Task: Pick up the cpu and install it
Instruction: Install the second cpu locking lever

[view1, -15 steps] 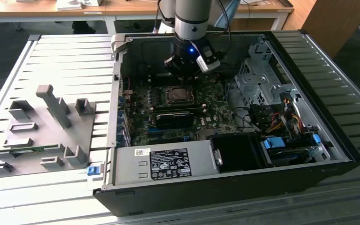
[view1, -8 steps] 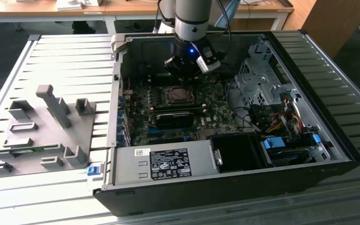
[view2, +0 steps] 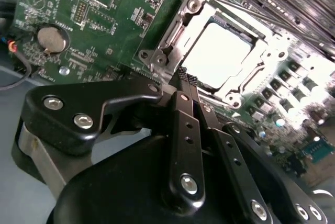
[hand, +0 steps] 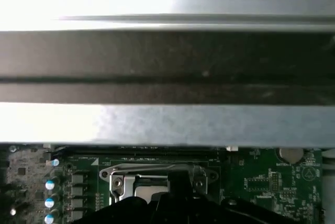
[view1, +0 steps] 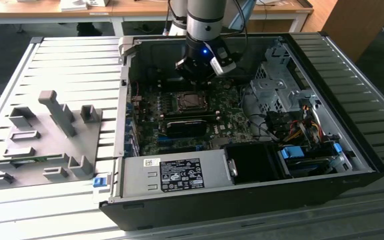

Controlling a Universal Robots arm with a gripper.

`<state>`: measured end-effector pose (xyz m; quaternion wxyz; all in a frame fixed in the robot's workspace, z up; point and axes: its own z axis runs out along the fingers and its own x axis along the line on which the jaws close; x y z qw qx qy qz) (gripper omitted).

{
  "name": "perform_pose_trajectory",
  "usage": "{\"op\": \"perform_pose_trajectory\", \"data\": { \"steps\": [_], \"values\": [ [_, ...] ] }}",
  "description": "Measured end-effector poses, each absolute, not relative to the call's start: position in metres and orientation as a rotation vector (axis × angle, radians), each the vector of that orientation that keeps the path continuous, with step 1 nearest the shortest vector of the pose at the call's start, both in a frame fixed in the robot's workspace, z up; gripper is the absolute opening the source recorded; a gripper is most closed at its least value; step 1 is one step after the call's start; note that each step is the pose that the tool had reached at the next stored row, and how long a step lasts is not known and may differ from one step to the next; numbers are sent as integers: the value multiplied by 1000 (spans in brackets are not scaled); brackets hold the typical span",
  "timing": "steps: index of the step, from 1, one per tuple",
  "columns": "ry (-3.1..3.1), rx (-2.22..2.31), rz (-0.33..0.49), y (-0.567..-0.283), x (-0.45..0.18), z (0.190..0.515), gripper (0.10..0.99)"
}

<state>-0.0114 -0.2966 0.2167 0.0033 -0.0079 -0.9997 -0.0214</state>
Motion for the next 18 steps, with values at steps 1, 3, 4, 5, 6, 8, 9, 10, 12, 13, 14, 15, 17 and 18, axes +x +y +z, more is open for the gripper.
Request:
{"op": "perform_pose_trajectory", "data": {
  "steps": [1, 3, 4, 5, 6, 8, 9, 10, 12, 13, 14, 15, 17, 18],
  "values": [
    [-3134, -25, -67, -297, -11, 220, 106],
    [-3134, -25, -66, -297, -11, 228, 106],
    [-3134, -25, -66, -297, -11, 232, 106],
    [-3134, -25, -65, -297, -11, 236, 106],
    [-3134, -25, -65, -297, -11, 240, 106],
    [-3134, -25, -65, -297, -11, 248, 106],
    [-3134, -25, -64, -297, -11, 251, 106],
    [-3134, -25, -64, -297, -11, 253, 106],
    [-3134, -25, -62, -297, -11, 253, 106],
    [-3134, -25, -61, -298, -11, 253, 106],
    [-3134, -25, -61, -299, -11, 253, 106],
    [-3134, -25, -61, -300, -11, 253, 106],
    [-3134, -25, -61, -301, -11, 253, 106],
    [-3134, -25, -61, -304, -11, 253, 106]
  ]
}}
